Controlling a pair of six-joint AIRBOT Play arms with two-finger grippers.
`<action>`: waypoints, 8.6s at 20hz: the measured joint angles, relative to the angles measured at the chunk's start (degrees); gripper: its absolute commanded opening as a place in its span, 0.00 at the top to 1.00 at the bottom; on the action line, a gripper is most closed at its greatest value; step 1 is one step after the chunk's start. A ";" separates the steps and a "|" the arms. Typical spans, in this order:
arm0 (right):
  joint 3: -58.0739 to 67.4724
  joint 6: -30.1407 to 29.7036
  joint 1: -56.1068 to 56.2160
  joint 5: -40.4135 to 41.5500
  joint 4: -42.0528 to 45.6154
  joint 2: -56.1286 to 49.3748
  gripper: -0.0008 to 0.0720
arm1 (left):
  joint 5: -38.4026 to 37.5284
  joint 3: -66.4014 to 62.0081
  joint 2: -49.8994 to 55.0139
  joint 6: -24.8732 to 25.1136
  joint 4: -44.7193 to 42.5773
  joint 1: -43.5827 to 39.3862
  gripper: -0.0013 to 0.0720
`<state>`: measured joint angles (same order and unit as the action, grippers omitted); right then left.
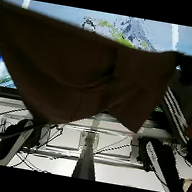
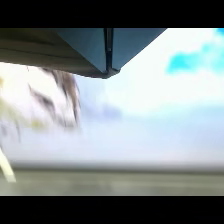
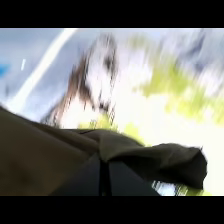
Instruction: Fold the clothes and pants, and hang the long-sleeved shirts on hangers.
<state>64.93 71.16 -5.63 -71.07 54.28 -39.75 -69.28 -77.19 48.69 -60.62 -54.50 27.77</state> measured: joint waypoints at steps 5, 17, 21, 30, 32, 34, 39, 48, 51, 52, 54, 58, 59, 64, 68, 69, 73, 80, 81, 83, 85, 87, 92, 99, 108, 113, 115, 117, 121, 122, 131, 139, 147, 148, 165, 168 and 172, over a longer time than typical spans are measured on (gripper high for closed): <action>-5.40 0.68 0.04 -6.56 -0.09 -16.46 0.97 | -3.23 12.39 13.25 1.22 -0.85 -5.42 0.97; -8.04 0.66 0.04 11.30 -3.19 -40.28 0.42 | 15.32 16.76 24.76 2.34 0.96 -17.20 0.97; -5.25 0.70 0.04 13.18 -3.30 -41.11 0.33 | 16.37 16.81 25.05 2.36 1.14 -17.79 0.97; 2.97 1.51 0.15 15.52 -1.42 -45.05 0.27 | 16.74 16.81 25.11 2.36 1.20 -18.01 0.97; 3.89 1.55 0.68 14.93 -0.90 -47.04 0.28 | 16.74 16.83 25.11 2.36 1.18 -18.01 0.97; 4.63 0.87 1.97 14.47 -0.79 -48.57 0.31 | 16.74 16.83 25.11 2.34 1.20 -18.01 0.97; 5.60 -0.85 6.08 13.79 2.56 -50.90 0.52 | 16.76 16.83 25.11 2.34 1.18 -18.01 0.97; 12.76 -1.68 7.78 11.54 7.69 -51.28 0.97 | 16.76 16.83 25.05 2.25 1.18 -18.01 0.97; 19.69 -1.73 7.61 10.60 9.29 -49.46 0.97 | 16.72 16.20 23.80 0.96 1.16 -17.53 0.97; 21.92 -1.73 7.48 10.47 10.08 -48.43 0.97 | 16.70 15.47 22.97 0.74 1.14 -17.09 0.97; 26.29 -1.73 6.82 10.21 11.61 -45.64 0.97 | 16.72 12.96 20.57 0.44 1.18 -15.67 0.97; 33.00 -1.64 4.33 10.32 13.25 -37.51 0.97 | 20.55 6.60 13.09 -2.54 1.27 -10.95 0.97; 34.25 -1.57 3.80 10.43 13.27 -35.08 0.97 | 23.04 5.53 10.51 -3.65 1.31 -9.73 0.97; 39.63 -1.42 2.73 13.97 12.57 -21.79 0.97 | 39.67 3.32 -3.32 -5.42 1.81 -6.54 0.97; 42.27 -1.40 2.54 20.06 12.72 -10.49 0.97 | 53.09 2.93 -13.40 -5.86 1.84 -5.88 0.97; 42.60 -1.40 2.51 21.84 12.81 -8.02 0.97 | 55.52 2.86 -15.45 -5.92 1.73 -5.81 0.97; 43.17 -1.33 2.49 26.60 13.35 -1.88 0.97 | 59.89 2.84 -19.98 -6.03 0.94 -5.70 0.97; 43.19 0.72 2.49 21.51 13.49 -11.26 0.97 | 48.35 2.84 -10.69 -6.05 0.57 -5.70 0.97; 43.15 1.14 2.49 18.95 13.51 -14.40 0.97 | 45.00 2.84 -7.43 -6.05 0.57 -5.73 0.97; 43.08 1.79 2.49 13.35 13.53 -21.79 0.97 | 39.76 2.84 -0.33 -6.05 0.52 -5.79 0.97; 43.08 2.51 2.49 8.33 13.33 -29.94 0.97 | 36.48 2.84 7.08 -6.03 0.52 -5.99 0.97; 43.04 2.89 2.51 4.76 13.20 -37.75 0.97 | 34.23 2.86 15.28 -5.95 0.50 -6.51 0.97; 43.04 3.28 2.51 4.96 12.13 -54.80 0.97 | 36.70 2.84 33.00 -2.32 0.39 -9.25 0.97; 43.04 3.41 2.82 14.25 10.78 -66.86 0.97 | 47.21 2.82 42.25 -0.87 0.55 -12.63 0.97; 40.19 3.39 3.04 11.65 13.90 -68.54 0.97 | 39.56 2.80 44.85 -0.68 0.04 -12.87 0.97; 39.82 3.39 3.06 -0.33 18.34 -68.63 0.34 | 24.92 2.80 45.11 -2.51 -7.58 -11.58 0.64; 39.80 3.37 3.04 -3.48 19.28 -68.61 0.23 | 20.37 2.80 45.11 -3.15 -9.51 -11.34 0.15; 39.80 3.39 2.97 -6.84 20.37 -68.61 0.25 | 16.11 2.80 44.96 -3.48 -10.51 -11.23 0.26; 39.65 5.55 0.70 -16.28 21.81 -68.48 0.40 | 6.10 2.78 42.93 -3.56 -12.55 -10.14 0.36; 39.17 6.34 -0.28 -18.78 20.52 -68.04 0.40 | 3.82 2.80 41.99 -3.72 -12.94 -9.42 0.41; 8.94 5.35 -1.79 -20.04 10.62 -46.38 0.40 | -6.12 6.80 28.33 -8.63 -14.40 6.45 0.70; -29.20 4.35 0.46 4.31 -0.81 -32.20 0.39 | -3.96 24.15 18.73 -8.44 -12.87 12.22 0.24; -36.68 0.48 0.76 16.85 -12.07 -30.93 0.56 | -3.17 28.83 18.86 -8.41 -5.64 12.41 0.25; -36.87 -0.09 1.01 18.03 -12.33 -30.93 0.57 | -3.15 29.09 19.26 -8.33 -5.22 12.20 0.25; -29.88 -8.24 8.09 23.52 -12.52 -30.75 0.97 | 3.93 32.50 30.47 -7.04 -1.18 -3.74 0.96; -26.64 -8.90 8.13 21.40 -11.63 -30.62 0.97 | 1.09 30.14 30.88 -5.55 -1.14 -3.32 0.97; -21.14 -9.20 8.13 14.95 -9.84 -27.93 0.97 | -8.76 22.86 31.06 -1.64 -1.09 -2.03 0.97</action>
<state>43.79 61.95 2.50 -56.12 44.45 -67.68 -78.04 -54.33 79.75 -62.26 -55.59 25.74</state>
